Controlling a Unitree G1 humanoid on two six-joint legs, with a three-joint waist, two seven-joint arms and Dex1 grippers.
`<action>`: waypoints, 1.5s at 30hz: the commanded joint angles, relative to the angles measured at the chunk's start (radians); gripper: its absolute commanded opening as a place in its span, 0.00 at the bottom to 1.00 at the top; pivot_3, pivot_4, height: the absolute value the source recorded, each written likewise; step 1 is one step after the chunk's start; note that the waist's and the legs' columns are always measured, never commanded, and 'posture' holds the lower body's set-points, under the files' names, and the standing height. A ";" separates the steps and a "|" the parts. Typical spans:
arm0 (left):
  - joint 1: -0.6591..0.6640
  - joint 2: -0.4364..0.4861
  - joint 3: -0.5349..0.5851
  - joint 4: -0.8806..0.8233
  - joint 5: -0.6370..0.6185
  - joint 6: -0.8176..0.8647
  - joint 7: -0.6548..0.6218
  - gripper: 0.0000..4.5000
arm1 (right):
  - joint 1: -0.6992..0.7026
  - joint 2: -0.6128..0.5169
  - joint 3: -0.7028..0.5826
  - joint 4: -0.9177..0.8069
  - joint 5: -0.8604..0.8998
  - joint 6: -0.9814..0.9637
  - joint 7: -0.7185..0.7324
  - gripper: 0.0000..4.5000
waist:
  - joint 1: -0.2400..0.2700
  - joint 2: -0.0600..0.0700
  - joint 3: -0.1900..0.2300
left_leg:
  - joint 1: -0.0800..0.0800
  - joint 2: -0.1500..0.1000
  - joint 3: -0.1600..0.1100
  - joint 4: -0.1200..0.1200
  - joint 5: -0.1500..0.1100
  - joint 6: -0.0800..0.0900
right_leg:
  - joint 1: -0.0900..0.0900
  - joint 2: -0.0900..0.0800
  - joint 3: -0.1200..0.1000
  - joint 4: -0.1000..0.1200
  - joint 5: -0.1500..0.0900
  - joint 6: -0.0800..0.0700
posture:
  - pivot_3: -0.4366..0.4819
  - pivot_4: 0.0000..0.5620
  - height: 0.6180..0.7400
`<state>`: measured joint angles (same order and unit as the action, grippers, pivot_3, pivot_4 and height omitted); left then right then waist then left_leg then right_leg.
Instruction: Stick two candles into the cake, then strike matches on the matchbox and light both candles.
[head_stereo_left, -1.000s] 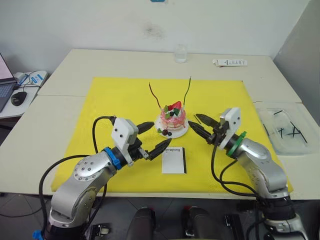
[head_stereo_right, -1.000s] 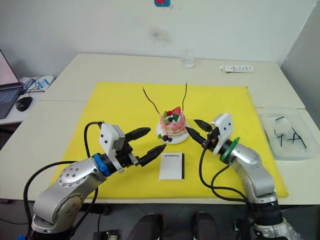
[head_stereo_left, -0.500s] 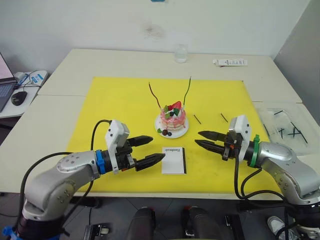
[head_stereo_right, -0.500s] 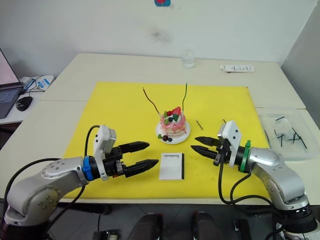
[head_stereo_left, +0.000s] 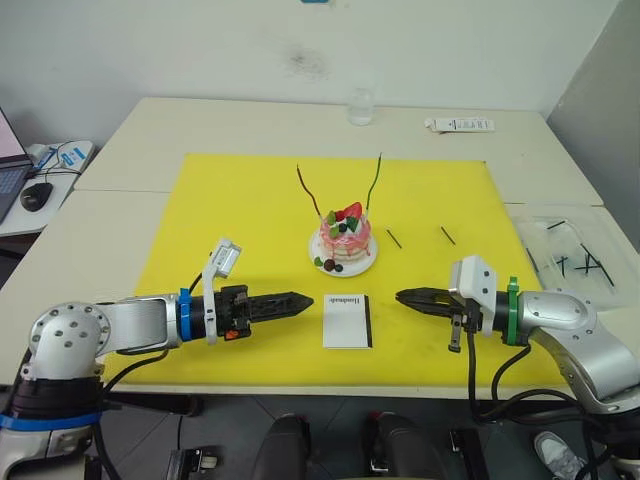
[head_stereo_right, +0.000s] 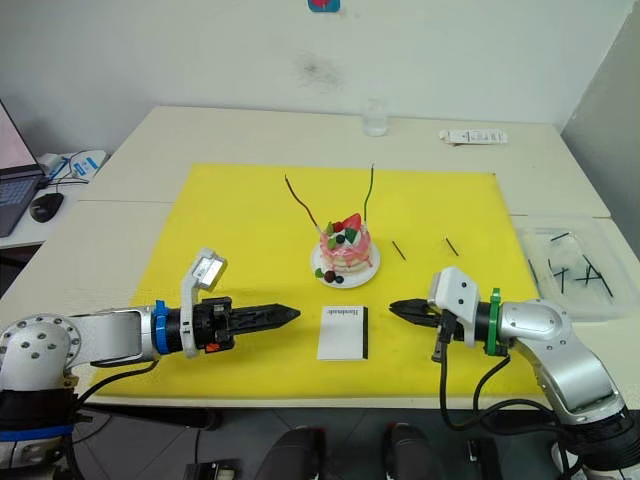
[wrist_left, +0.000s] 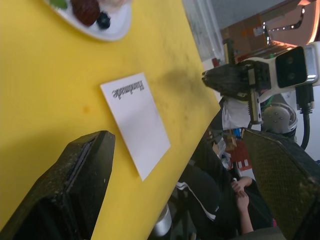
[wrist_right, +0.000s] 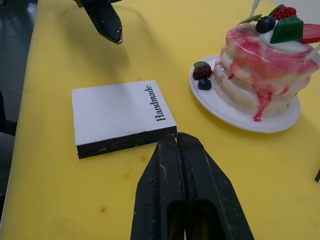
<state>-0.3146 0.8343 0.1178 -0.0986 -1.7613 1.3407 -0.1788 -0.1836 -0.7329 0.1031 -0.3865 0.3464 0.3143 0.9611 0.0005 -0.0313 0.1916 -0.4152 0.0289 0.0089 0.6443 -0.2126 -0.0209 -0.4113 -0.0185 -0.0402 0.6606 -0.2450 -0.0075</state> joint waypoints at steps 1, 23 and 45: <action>-0.035 0.020 -0.045 0.023 -0.110 -0.015 0.058 1.00 | -0.006 0.003 0.012 -0.038 -0.008 -0.012 0.008 0.01 | 0.000 0.000 0.000 | 0.000 0.000 0.000 0.000 0.000 0.000 | 0.000 0.000 0.000 0.000 0.000 0.000 | 0.48 0.27 1.00; -0.227 -0.090 -0.269 0.332 -0.211 0.057 0.259 1.00 | -0.099 0.037 0.192 -0.017 -0.207 0.130 -0.058 0.01 | 0.003 0.000 0.000 | 0.000 -0.001 0.001 0.001 0.000 0.000 | 0.000 -0.001 0.000 0.002 0.000 0.000 | 0.48 0.27 1.00; -0.239 -0.243 -0.273 0.326 -0.211 0.048 0.381 1.00 | -0.111 0.114 0.257 -0.035 -0.225 0.290 -0.066 0.01 | 0.020 -0.001 -0.001 | 0.006 -0.004 0.001 0.002 0.000 -0.001 | 0.006 -0.004 0.001 0.002 0.001 0.001 | 0.48 0.27 1.00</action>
<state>-0.5680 0.6169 -0.1391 0.2540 -1.9656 1.3923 0.1896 -0.2871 -0.6320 0.3379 -0.3902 0.1011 0.5988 0.8931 0.0204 -0.0319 0.1904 -0.4090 0.0254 0.0101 0.6459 -0.2123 -0.0215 -0.4052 -0.0223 -0.0390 0.6625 -0.2442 -0.0063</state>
